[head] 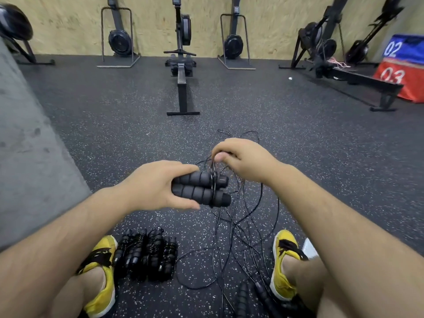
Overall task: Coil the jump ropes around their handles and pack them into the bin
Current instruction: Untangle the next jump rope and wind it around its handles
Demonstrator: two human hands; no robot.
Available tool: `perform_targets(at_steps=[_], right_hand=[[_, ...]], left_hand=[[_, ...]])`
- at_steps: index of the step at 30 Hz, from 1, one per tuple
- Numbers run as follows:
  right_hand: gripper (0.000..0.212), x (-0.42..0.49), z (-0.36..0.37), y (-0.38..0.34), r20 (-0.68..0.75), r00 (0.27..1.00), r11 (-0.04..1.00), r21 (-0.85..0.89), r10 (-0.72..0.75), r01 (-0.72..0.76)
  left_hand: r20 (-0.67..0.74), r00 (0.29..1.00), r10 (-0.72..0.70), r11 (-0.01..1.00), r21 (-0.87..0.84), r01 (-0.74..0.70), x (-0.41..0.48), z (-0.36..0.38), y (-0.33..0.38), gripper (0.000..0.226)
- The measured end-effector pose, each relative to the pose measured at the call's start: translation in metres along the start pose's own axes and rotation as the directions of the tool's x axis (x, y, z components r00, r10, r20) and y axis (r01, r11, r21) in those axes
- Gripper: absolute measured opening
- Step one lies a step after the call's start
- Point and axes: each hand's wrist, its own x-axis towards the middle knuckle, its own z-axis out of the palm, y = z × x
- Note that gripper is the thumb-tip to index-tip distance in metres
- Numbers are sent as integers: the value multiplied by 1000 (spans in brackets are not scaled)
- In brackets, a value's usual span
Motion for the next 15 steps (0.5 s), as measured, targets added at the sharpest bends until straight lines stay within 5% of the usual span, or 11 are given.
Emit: perform_targets(at_steps=[3, 5, 8, 15], right_hand=[[19, 0, 19, -1, -15, 988, 944, 299, 152, -141], [21, -2, 36, -11, 58, 980, 932, 303, 190, -199], [19, -10, 60, -34, 184, 961, 938, 242, 205, -246], [20, -32, 37, -63, 341, 924, 968, 112, 175, -224]], left_hand=[[-144, 987, -73, 975, -218, 41, 0, -11, 11, 62], [-271, 952, -141, 975, -206, 85, 3, -17, 13, 59], [-371, 903, -217, 973, -4, 232, 10, -18, 4, 64], [-259, 922, -286, 881, 307, 360, 17, -4, -27, 73]])
